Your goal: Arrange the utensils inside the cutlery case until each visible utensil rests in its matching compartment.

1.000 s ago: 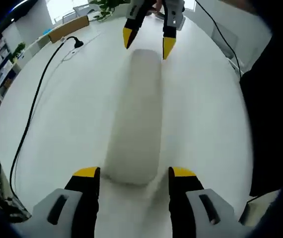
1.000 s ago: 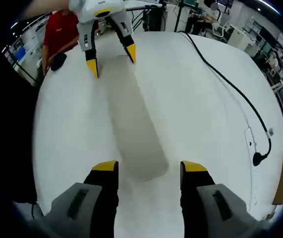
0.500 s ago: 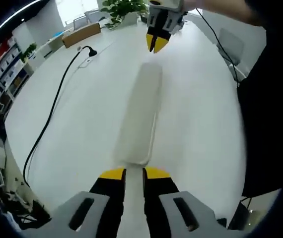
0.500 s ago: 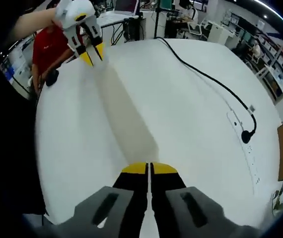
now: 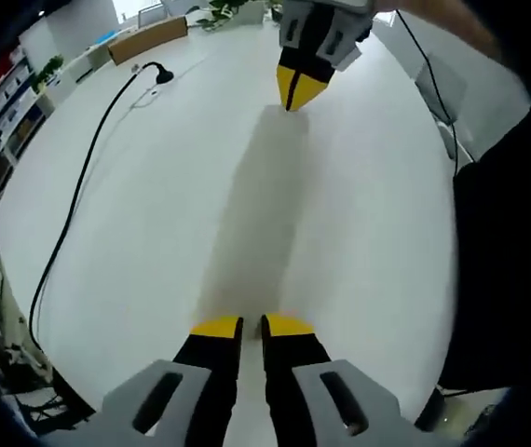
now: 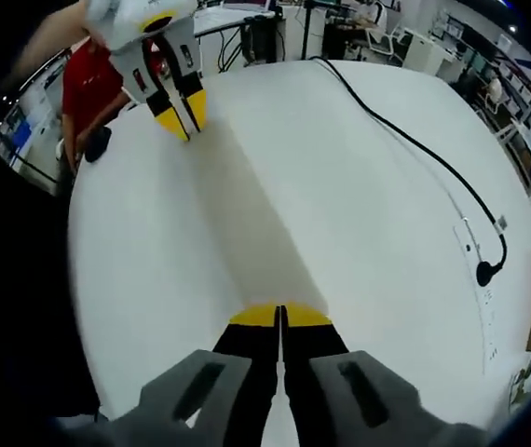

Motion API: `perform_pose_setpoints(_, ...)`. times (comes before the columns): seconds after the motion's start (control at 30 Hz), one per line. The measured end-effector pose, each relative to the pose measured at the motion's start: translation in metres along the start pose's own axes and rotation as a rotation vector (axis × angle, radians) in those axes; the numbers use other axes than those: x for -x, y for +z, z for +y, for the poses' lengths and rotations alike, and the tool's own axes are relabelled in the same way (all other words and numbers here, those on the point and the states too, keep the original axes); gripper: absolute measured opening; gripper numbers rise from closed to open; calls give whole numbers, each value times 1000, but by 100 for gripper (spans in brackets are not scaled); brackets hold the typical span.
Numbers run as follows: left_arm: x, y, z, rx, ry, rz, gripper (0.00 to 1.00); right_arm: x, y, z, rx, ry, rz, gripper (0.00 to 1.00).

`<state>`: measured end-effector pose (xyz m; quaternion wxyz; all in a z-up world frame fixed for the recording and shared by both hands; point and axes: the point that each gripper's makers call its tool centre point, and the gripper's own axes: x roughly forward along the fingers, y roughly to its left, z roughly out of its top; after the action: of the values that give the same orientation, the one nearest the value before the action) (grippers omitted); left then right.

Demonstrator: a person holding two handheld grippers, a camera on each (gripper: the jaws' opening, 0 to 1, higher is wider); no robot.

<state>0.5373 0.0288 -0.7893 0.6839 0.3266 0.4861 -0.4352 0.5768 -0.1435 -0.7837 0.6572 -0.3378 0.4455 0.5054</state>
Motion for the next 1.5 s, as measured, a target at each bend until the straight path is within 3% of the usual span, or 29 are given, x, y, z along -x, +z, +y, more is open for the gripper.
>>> perform_pose_setpoints(0.07,1,3,0,8,-9,4,6,-4,0,3,-1,6,13,0)
perform_pose_setpoints(0.13,1,3,1,16,-7,22,3,-8,-7,4,34,-6,68,0)
perform_pose_setpoints(0.17,0,4,2,10,-4,27,0,-9,-14,2,72,-24,111,0)
perform_pose_setpoints(0.2,-3,3,3,4,0,38,0,-8,-7,4,149,-7,101,0)
perform_pose_setpoints(0.23,-2,3,2,0,-9,54,0,-10,-5,4,84,-24,98,0)
perform_pose_setpoints(0.27,-2,3,2,7,-10,65,0,-10,-4,3,78,-23,104,0)
perform_pose_setpoints(0.5,-5,3,1,-80,-27,147,0,-11,-6,3,133,-19,164,0)
perform_pose_setpoints(0.57,-4,2,3,-35,-47,144,0,-11,-6,2,124,-9,176,0)
perform_pose_setpoints(0.7,-5,2,4,-17,-56,140,0,-10,-8,2,114,-7,186,0)
perform_pose_setpoints(0.93,-5,3,3,-48,-56,132,0,-10,-9,2,114,5,218,0)
perform_pose_setpoints(1.1,-3,3,6,62,-57,71,0,-11,-10,2,96,-1,227,0)
perform_pose_setpoints(1.2,1,-8,13,51,-33,100,0,-10,-10,2,106,-6,226,0)
perform_pose_setpoints(1.33,5,-3,23,96,-16,68,0,-10,-10,2,112,2,222,0)
perform_pose_setpoints(1.4,1,-5,25,78,-3,87,0,-11,-10,2,116,4,225,0)
perform_pose_setpoints(1.43,-1,-10,26,36,4,126,1,-11,-10,2,115,4,225,0)
perform_pose_setpoints(1.47,-2,-4,24,-8,-14,114,0,-11,-10,2,119,3,226,0)
perform_pose_setpoints(1.5,-3,-5,23,27,-5,128,0,-11,-11,2,128,4,225,0)
